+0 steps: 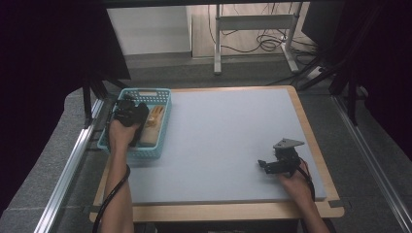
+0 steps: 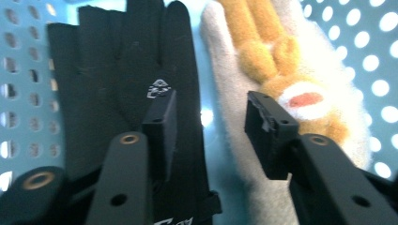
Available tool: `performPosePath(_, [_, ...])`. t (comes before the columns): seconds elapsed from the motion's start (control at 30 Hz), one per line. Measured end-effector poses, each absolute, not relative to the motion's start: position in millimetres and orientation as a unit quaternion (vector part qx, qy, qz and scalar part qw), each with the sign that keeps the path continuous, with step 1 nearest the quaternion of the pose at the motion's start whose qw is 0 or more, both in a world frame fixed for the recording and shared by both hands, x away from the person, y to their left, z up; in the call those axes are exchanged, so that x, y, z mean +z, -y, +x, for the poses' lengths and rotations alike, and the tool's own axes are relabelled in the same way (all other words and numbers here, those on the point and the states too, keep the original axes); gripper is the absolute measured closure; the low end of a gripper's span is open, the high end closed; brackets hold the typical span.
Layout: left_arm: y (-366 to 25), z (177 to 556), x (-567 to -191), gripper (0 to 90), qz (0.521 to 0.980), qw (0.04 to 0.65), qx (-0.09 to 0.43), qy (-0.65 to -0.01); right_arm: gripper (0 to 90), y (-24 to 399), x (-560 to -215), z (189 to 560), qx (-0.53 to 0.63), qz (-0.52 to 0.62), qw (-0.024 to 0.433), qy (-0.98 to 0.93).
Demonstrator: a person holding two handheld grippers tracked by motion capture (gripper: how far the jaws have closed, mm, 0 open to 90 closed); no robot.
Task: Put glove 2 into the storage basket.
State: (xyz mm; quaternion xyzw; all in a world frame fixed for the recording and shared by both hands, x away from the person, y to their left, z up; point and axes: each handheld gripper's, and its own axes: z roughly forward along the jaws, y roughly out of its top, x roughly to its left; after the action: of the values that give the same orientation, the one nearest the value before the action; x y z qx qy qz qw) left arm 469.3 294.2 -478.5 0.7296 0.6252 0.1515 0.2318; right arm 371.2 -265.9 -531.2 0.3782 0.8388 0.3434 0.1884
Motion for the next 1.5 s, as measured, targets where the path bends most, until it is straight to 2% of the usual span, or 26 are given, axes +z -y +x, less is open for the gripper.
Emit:
performPosePath(0.3, [-303, 459, -470, 39.6, 0.720, 0.251, 0.167, -0.625, 9.6, 266, -531, 371, 0.343, 0.378, 0.188, -0.839])
performPosePath(0.6, [-311, 450, -466, 29.6, 0.714, 0.267, 0.177, -0.623, 9.6, 266, -531, 371, 0.344, 0.377, 0.189, -0.839])
performPosePath(0.8, [-314, 443, -463, 27.0, 0.713, 0.283, 0.183, -0.615, 9.6, 266, -531, 371, 0.344, 0.378, 0.189, -0.839])
performPosePath(1.1, [-316, 435, -460, 17.0, 0.706, 0.313, 0.177, -0.610, 9.6, 266, -531, 371, 0.343, 0.378, 0.189, -0.839])
performPosePath(1.5, [-306, 419, -450, 10.5, 0.718, 0.329, 0.191, -0.582, 9.6, 266, -531, 371, 0.344, 0.377, 0.190, -0.839])
